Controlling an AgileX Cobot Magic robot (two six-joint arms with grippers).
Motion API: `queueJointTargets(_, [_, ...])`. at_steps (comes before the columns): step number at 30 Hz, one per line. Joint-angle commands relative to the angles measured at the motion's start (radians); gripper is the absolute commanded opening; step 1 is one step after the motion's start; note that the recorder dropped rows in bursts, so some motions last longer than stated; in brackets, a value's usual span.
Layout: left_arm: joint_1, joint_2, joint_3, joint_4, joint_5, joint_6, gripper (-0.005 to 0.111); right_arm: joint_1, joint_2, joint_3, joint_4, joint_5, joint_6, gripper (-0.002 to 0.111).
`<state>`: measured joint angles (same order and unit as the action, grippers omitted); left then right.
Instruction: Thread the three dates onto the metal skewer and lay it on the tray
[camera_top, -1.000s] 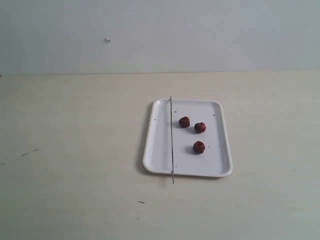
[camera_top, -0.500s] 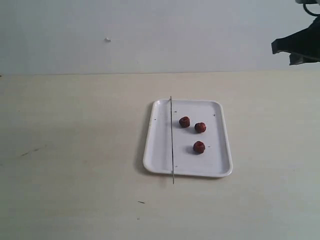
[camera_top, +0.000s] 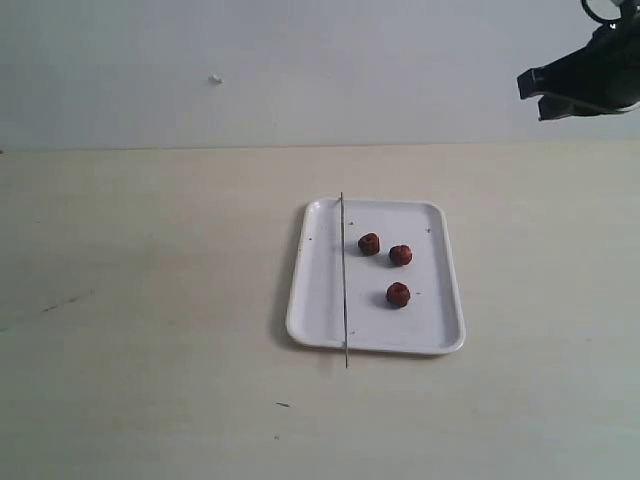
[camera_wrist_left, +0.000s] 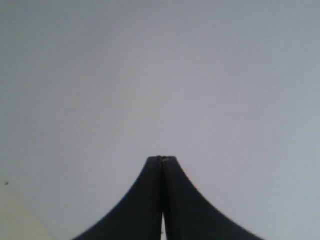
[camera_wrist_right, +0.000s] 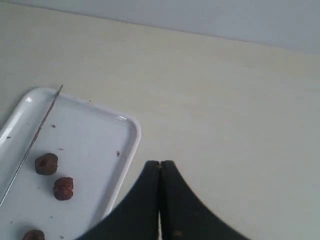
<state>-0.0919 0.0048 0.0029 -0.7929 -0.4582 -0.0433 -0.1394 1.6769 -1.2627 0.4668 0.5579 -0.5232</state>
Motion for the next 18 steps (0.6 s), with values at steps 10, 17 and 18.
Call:
queueJointTargets(10, [0.0,0.265,-0.291,0.649,-0.153,-0.401,0.0,-0.007,-0.002,-0.012,0.075,-0.034,-0.061,0.0])
queueJointTargets(17, [0.0,0.812,-0.673,0.867,0.163,-0.413,0.0,-0.007,-0.002,-0.012,0.073,0.02,-0.117,0.0])
queueJointTargets(18, [-0.002,0.898,-0.727,0.892,0.218,-0.418,0.0,-0.007,-0.002,-0.012,0.073,0.028,-0.123,0.0])
